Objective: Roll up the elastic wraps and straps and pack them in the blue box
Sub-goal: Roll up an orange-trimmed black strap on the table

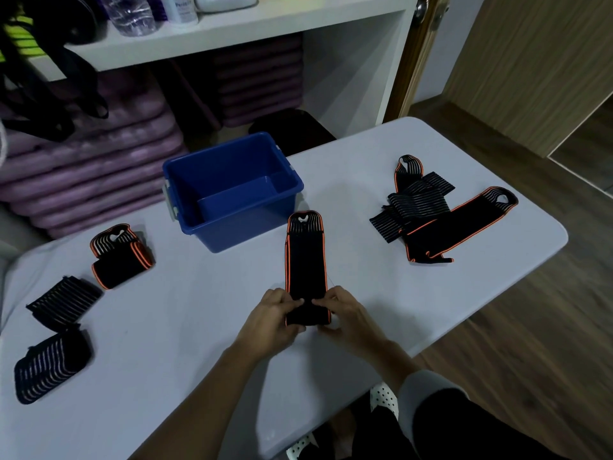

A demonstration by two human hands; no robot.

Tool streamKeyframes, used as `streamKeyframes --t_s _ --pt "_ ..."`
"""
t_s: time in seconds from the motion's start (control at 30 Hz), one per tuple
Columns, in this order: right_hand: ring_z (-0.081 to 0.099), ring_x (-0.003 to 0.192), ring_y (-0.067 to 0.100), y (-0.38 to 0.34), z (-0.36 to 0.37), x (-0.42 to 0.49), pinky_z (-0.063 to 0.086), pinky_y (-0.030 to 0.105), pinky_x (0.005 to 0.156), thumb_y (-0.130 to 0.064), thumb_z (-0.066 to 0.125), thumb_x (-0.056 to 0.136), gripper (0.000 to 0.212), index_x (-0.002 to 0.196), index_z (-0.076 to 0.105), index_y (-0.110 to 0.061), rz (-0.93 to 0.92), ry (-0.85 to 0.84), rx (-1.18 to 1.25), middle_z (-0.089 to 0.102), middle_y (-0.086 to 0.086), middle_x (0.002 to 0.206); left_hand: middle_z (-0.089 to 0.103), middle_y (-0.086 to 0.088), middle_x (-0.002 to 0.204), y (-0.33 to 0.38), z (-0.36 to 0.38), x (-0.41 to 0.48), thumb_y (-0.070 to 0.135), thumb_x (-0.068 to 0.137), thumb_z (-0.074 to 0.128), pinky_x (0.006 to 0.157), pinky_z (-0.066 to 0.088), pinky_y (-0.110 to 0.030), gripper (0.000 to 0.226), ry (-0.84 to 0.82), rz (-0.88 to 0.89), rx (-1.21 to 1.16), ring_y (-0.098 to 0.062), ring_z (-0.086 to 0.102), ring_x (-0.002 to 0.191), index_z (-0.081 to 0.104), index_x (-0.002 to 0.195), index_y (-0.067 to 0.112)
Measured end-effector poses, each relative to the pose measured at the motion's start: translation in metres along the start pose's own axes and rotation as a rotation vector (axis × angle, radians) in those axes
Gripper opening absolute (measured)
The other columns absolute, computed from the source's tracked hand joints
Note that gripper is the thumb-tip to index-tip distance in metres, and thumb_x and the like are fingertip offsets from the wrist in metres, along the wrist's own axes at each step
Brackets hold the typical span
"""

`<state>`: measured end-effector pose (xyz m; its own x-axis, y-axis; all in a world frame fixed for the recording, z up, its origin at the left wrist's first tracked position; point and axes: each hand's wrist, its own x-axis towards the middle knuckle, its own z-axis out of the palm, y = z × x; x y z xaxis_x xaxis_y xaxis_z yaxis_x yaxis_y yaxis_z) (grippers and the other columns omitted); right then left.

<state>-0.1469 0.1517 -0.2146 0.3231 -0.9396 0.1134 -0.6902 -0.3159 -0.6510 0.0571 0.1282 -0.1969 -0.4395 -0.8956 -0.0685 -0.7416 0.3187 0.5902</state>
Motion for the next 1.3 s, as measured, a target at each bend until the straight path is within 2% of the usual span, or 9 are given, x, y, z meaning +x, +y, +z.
streamKeyframes --t_s 0.13,0.3,0.47,0.63,0.77,0.93,1.07,1.17,1.3 --pt "0.052 0.088 0.016 -0.001 -0.012 0.007 0.033 0.019 0.079 -0.041 0.057 0.081 0.047 0.112 0.064 -0.006 0.033 -0.003 0.010 0.062 0.010 0.097 0.057 0.005 0.096 0.002 -0.014 0.014 0.038 0.079 0.067 0.076 0.035 -0.018 0.035 -0.135 -0.147 -0.085 -0.011 0.050 0.097 0.063 0.113 0.032" --pt "0.053 0.091 0.024 -0.006 -0.011 0.032 0.033 0.021 0.077 -0.034 0.057 0.081 0.046 0.120 0.057 -0.010 0.259 0.092 0.027 0.060 0.013 0.100 0.059 -0.006 0.106 0.007 -0.009 0.029 0.033 0.085 0.062 0.085 0.044 -0.031 0.035 0.084 -0.238 -0.041 -0.023 0.051 0.104 0.059 0.119 0.022" --pt "0.056 0.083 0.024 -0.005 -0.007 0.042 0.043 0.032 0.074 -0.027 0.054 0.080 0.021 0.087 0.070 -0.016 0.105 0.244 -0.103 0.064 0.004 0.090 0.064 -0.003 0.100 0.012 -0.004 0.032 0.027 0.085 0.057 0.074 0.053 -0.038 0.024 0.243 0.003 0.098 -0.024 0.055 0.094 0.069 0.103 0.016" --pt "0.062 0.090 0.024 0.011 -0.010 0.029 0.048 0.032 0.074 -0.056 0.062 0.070 0.058 0.111 0.065 -0.016 0.004 0.029 -0.242 0.067 0.002 0.109 0.053 -0.002 0.132 -0.006 -0.003 0.028 0.035 0.069 0.075 0.092 0.047 -0.037 0.071 -0.010 0.026 0.190 -0.025 0.050 0.113 0.051 0.133 0.019" --pt "0.060 0.084 0.023 0.008 -0.012 0.038 0.043 0.029 0.067 -0.038 0.060 0.062 0.050 0.104 0.066 -0.012 0.018 0.042 -0.204 0.068 0.004 0.098 0.052 -0.001 0.125 0.001 -0.004 0.037 0.024 0.072 0.074 0.092 0.044 -0.034 0.063 0.018 -0.004 0.133 -0.023 0.048 0.113 0.052 0.131 0.019" --pt "0.058 0.093 0.029 0.006 -0.021 0.037 0.044 0.032 0.078 -0.029 0.069 0.074 0.053 0.117 0.054 -0.003 0.151 0.079 0.004 0.064 0.011 0.104 0.053 -0.001 0.112 -0.001 -0.017 0.040 0.037 0.081 0.065 0.089 0.042 -0.029 0.049 -0.089 -0.212 -0.089 -0.018 0.050 0.104 0.051 0.127 0.029" --pt "0.058 0.087 0.029 0.006 -0.013 0.046 0.044 0.033 0.075 -0.057 0.054 0.073 0.062 0.105 0.061 -0.004 0.361 0.157 0.098 0.063 0.013 0.092 0.055 -0.004 0.097 0.003 -0.010 0.047 0.035 0.088 0.058 0.081 0.044 -0.034 0.031 0.042 -0.295 -0.207 -0.024 0.053 0.096 0.058 0.113 0.017" --pt "0.056 0.099 0.031 0.007 -0.007 0.062 0.045 0.037 0.088 -0.047 0.065 0.077 0.055 0.110 0.061 -0.004 0.510 0.232 0.169 0.059 0.016 0.107 0.058 -0.010 0.107 0.005 -0.005 0.055 0.035 0.086 0.062 0.088 0.045 -0.039 0.037 0.200 -0.430 -0.250 -0.028 0.052 0.104 0.057 0.115 0.012" --pt "0.055 0.109 0.024 0.007 -0.006 0.067 0.043 0.027 0.089 -0.045 0.058 0.072 0.065 0.129 0.047 -0.013 0.466 0.208 0.314 0.060 0.007 0.122 0.063 0.000 0.102 0.020 -0.005 0.054 0.021 0.086 0.061 0.071 0.037 -0.015 0.043 0.259 -0.399 -0.415 -0.014 0.055 0.087 0.050 0.127 0.015"
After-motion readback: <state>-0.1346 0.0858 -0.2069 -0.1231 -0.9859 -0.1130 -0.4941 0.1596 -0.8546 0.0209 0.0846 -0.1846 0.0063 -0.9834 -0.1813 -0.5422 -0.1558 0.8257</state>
